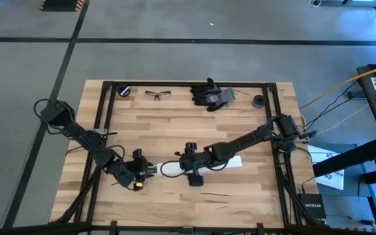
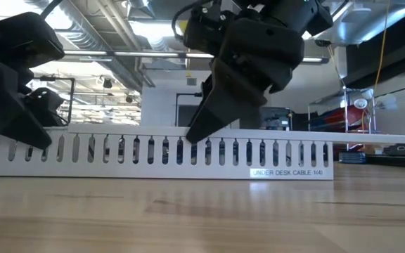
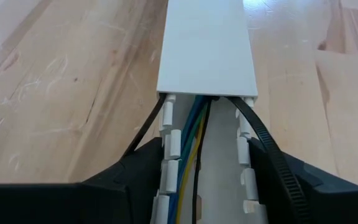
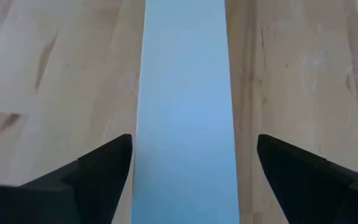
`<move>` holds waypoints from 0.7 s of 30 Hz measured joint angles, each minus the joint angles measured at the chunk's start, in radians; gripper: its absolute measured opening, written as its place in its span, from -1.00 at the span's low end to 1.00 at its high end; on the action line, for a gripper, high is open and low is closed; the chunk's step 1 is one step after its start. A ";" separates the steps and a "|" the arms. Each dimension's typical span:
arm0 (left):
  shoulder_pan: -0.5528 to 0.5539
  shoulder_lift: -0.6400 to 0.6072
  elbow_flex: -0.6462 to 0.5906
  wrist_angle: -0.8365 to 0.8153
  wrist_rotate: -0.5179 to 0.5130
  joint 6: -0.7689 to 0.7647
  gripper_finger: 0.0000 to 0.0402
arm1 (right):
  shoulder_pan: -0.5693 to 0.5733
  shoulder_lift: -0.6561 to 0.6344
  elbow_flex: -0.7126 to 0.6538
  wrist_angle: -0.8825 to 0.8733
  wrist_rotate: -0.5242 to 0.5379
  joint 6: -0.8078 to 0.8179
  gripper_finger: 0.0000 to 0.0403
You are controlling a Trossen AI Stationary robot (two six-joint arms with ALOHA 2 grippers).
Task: Ziptie cables
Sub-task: Close the white cable duct
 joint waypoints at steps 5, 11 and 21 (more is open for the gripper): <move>0.000 0.000 0.000 0.000 0.000 -0.003 0.01 | 0.000 0.000 0.000 -0.007 -0.022 -0.001 0.36; 0.000 0.000 0.000 -0.002 0.000 -0.006 0.01 | 0.000 0.009 0.000 0.015 -0.019 -0.004 -0.01; -0.001 -0.001 -0.002 0.012 0.003 -0.004 0.01 | -0.001 0.062 0.000 0.180 -0.012 -0.001 -0.01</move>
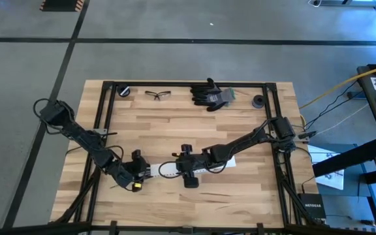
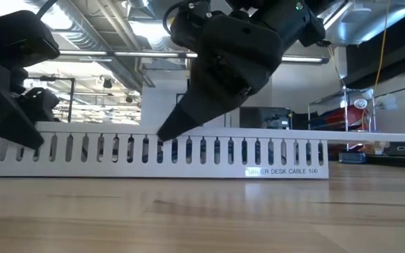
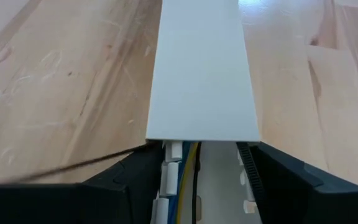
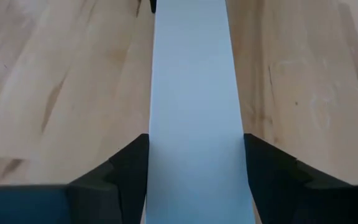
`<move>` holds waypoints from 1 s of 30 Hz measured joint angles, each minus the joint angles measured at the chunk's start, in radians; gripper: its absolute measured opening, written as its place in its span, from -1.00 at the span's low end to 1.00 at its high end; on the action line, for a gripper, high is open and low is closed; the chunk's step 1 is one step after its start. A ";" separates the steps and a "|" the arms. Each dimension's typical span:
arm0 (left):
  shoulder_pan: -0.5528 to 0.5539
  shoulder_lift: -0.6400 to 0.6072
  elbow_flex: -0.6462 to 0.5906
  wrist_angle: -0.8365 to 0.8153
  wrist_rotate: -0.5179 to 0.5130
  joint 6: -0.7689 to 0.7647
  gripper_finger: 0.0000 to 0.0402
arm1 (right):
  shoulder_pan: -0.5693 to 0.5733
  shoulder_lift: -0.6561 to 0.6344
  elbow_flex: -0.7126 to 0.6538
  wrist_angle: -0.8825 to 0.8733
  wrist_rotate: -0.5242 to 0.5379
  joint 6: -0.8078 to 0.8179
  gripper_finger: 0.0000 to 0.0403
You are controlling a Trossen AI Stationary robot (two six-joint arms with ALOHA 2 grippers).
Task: Ziptie cables
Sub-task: Close the white cable duct
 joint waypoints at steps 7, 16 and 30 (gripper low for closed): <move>0.005 0.000 -0.001 0.006 0.013 0.011 0.01 | 0.001 0.014 -0.004 0.074 -0.001 -0.001 0.01; 0.004 0.000 -0.001 -0.002 0.008 -0.010 0.02 | 0.002 0.032 -0.004 0.112 0.013 -0.001 0.02; 0.061 -0.019 0.033 -0.046 0.074 -0.034 0.37 | -0.001 0.031 0.008 0.145 0.042 -0.014 0.69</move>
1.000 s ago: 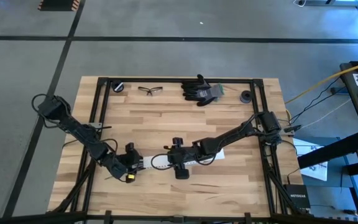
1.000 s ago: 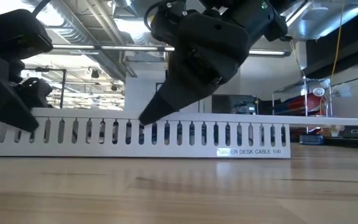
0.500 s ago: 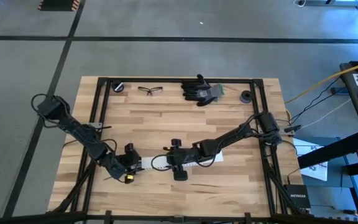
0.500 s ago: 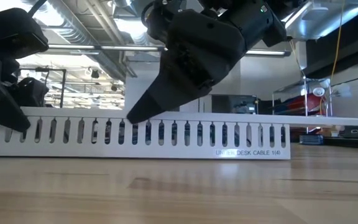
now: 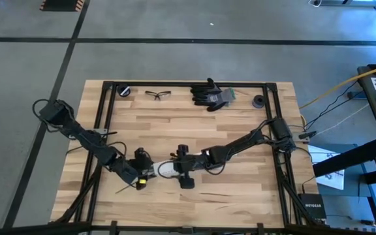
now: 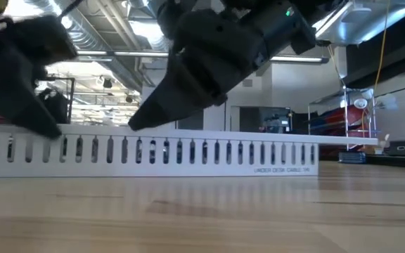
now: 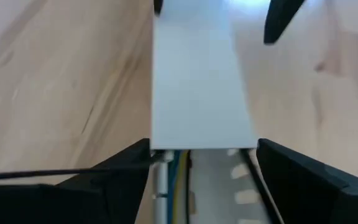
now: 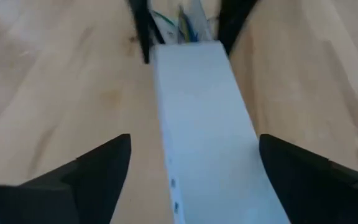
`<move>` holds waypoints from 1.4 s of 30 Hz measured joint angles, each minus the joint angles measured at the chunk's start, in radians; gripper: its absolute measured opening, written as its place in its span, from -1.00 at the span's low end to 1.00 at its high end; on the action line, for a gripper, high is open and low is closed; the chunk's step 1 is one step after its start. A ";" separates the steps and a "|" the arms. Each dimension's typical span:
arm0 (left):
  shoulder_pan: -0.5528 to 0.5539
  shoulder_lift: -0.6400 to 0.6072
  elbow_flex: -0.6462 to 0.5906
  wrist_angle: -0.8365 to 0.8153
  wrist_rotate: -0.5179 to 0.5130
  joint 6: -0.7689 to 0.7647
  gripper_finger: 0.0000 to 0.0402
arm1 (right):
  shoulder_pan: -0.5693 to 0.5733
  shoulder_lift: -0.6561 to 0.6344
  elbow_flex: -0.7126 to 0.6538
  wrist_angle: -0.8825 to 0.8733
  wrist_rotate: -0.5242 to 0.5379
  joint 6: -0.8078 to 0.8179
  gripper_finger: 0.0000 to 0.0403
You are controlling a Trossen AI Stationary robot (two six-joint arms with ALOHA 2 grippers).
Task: Ziptie cables
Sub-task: Close the white cable duct
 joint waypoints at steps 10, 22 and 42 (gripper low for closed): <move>-0.005 -0.076 0.105 -0.236 0.033 -0.023 0.39 | 0.000 -0.080 -0.003 -0.107 0.010 -0.057 0.72; -0.075 0.017 0.096 -0.225 0.006 -0.149 0.39 | 0.001 -0.080 -0.003 -0.143 0.003 -0.059 0.70; -0.079 0.083 0.095 -0.218 -0.096 -0.079 -0.08 | 0.001 -0.167 -0.003 -0.252 0.004 -0.032 0.70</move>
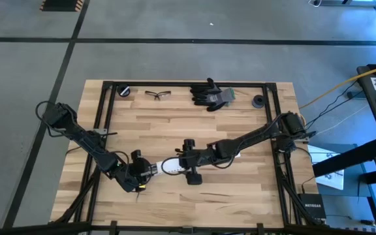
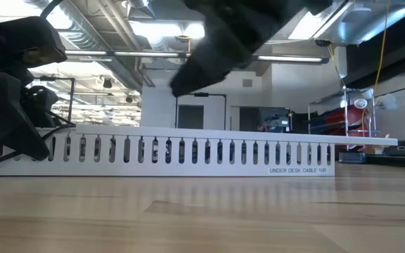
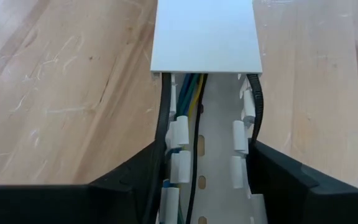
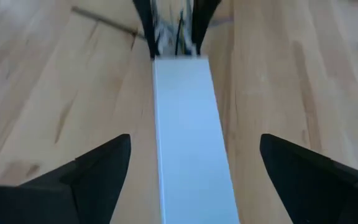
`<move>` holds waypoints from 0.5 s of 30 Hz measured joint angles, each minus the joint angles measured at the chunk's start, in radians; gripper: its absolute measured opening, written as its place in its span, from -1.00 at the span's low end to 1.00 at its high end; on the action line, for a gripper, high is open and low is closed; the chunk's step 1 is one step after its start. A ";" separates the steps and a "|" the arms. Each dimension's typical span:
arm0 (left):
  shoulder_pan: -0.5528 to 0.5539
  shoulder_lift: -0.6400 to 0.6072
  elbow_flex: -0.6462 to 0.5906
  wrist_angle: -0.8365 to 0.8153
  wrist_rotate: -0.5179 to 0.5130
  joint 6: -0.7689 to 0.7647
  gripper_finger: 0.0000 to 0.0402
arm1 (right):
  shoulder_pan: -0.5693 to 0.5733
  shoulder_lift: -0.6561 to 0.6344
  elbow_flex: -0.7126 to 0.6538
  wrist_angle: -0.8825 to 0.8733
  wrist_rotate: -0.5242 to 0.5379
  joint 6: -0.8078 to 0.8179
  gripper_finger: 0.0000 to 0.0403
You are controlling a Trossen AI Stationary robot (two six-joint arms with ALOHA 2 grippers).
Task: Ziptie cables
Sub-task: Close the white cable duct
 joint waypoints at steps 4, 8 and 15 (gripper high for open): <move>-0.008 0.000 0.000 -0.008 -0.001 -0.005 -0.05 | -0.007 -0.004 -0.002 -0.101 -0.007 0.007 0.70; -0.010 0.000 0.000 -0.009 0.002 -0.008 -0.04 | -0.022 0.032 0.000 -0.097 -0.038 0.018 0.70; -0.010 0.000 0.000 -0.007 0.008 -0.010 -0.04 | -0.041 0.083 -0.002 -0.061 -0.056 0.020 0.63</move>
